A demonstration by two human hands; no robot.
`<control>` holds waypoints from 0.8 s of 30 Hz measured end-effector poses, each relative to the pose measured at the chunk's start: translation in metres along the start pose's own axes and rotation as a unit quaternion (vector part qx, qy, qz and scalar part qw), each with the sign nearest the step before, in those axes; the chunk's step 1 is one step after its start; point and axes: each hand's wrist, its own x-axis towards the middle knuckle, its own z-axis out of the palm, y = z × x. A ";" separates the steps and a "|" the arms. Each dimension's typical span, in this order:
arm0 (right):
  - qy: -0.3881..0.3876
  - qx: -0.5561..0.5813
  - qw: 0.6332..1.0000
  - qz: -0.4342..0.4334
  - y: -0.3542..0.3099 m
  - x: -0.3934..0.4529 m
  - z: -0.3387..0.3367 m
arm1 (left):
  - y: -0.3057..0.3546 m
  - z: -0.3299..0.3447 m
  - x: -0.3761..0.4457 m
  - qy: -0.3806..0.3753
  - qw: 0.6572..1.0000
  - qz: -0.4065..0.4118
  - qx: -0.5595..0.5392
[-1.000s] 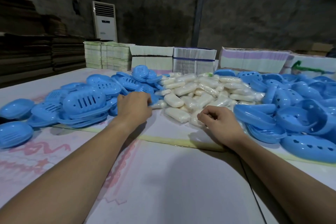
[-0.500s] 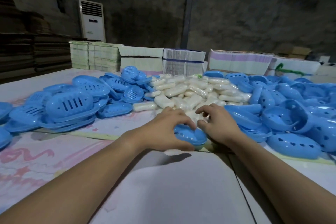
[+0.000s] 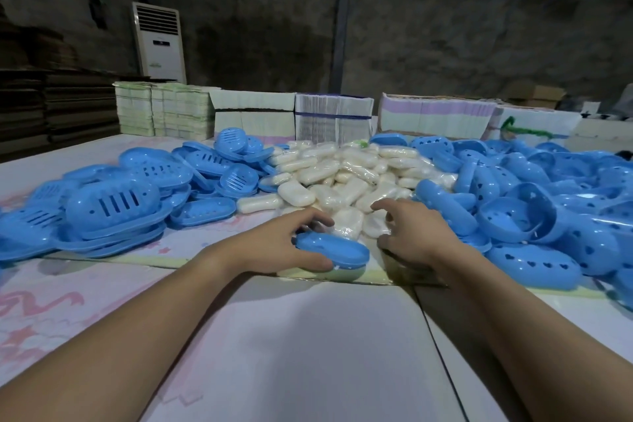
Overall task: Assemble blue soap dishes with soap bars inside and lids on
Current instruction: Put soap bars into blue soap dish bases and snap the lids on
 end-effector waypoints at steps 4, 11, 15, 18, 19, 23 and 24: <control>0.008 0.099 0.995 0.011 0.001 -0.002 -0.002 | -0.002 -0.004 0.001 -0.007 0.999 -0.006 -0.038; 0.065 0.262 0.963 0.011 -0.007 -0.006 -0.014 | -0.004 0.006 0.006 0.036 0.999 0.008 -0.026; 0.045 0.308 0.948 -0.069 -0.029 -0.018 -0.016 | -0.005 0.012 0.006 0.055 0.997 0.023 -0.046; -0.034 0.262 0.956 -0.128 -0.039 -0.024 -0.010 | -0.005 0.013 0.006 0.060 0.997 0.030 -0.027; -0.042 0.260 0.955 -0.134 -0.039 -0.024 -0.009 | -0.005 0.013 0.006 0.059 0.998 0.031 -0.021; 0.057 0.245 0.964 -0.082 -0.026 -0.018 -0.019 | -0.006 0.013 0.008 0.061 0.998 0.030 -0.008; 0.087 0.196 0.976 -0.047 -0.020 -0.016 -0.022 | -0.006 0.014 0.008 0.060 0.998 0.029 -0.008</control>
